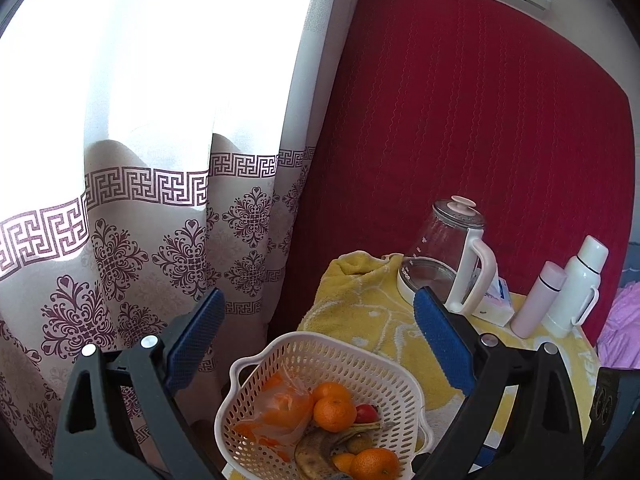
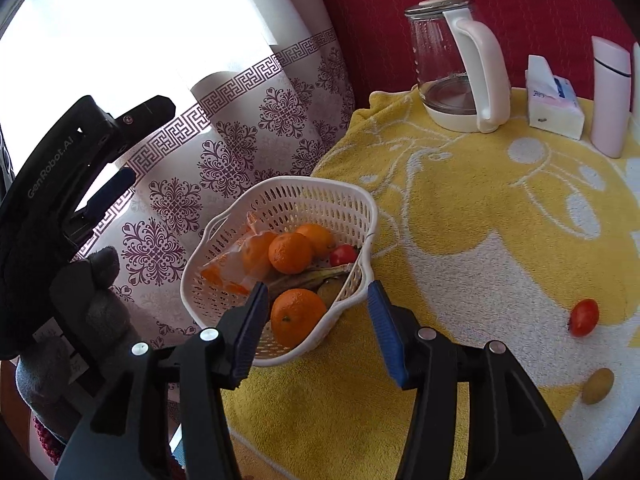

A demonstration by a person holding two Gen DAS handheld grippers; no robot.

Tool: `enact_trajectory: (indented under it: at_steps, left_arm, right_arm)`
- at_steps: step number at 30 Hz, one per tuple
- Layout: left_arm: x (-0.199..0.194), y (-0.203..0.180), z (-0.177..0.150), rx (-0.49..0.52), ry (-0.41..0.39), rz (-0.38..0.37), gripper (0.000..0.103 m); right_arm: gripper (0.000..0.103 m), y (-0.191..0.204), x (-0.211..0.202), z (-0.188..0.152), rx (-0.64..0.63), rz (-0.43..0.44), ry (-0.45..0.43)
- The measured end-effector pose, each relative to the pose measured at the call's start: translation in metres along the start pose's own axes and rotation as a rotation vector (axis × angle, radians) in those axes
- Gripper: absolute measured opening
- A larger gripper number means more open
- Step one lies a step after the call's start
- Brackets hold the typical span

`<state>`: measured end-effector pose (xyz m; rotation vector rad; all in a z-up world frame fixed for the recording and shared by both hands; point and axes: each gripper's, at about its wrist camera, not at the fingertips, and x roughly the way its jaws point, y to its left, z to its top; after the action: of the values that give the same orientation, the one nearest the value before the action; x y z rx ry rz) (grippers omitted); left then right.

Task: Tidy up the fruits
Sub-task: 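Grasp the second brown kiwi with the right tool and lift it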

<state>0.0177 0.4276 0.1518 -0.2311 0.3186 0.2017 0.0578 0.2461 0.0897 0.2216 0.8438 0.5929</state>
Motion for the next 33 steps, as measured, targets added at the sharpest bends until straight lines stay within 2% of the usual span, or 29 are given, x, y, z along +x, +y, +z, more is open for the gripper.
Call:
enact_trajectory:
  at_steps: [7,23,29,33]
  left_arm:
    - [-0.001,-0.018,-0.005,0.041,0.005,-0.023,0.097]
    - [0.001,-0.051,-0.017,0.119,0.024,-0.061,0.097]
    - [0.000,-0.067,-0.024,0.164,0.029,-0.080,0.097]
    - [-0.001,-0.077,-0.029,0.193,0.033,-0.089,0.097]
  right_arm:
    - [0.052,-0.031,-0.013,-0.016,0.023,-0.098,-0.015]
    - [0.052,-0.125,-0.056,-0.044,0.171,-0.298,-0.067]
    - [0.052,-0.138,-0.065,-0.059,0.126,-0.418,-0.078]
    - [0.052,-0.138,-0.065,-0.063,0.093,-0.461,-0.082]
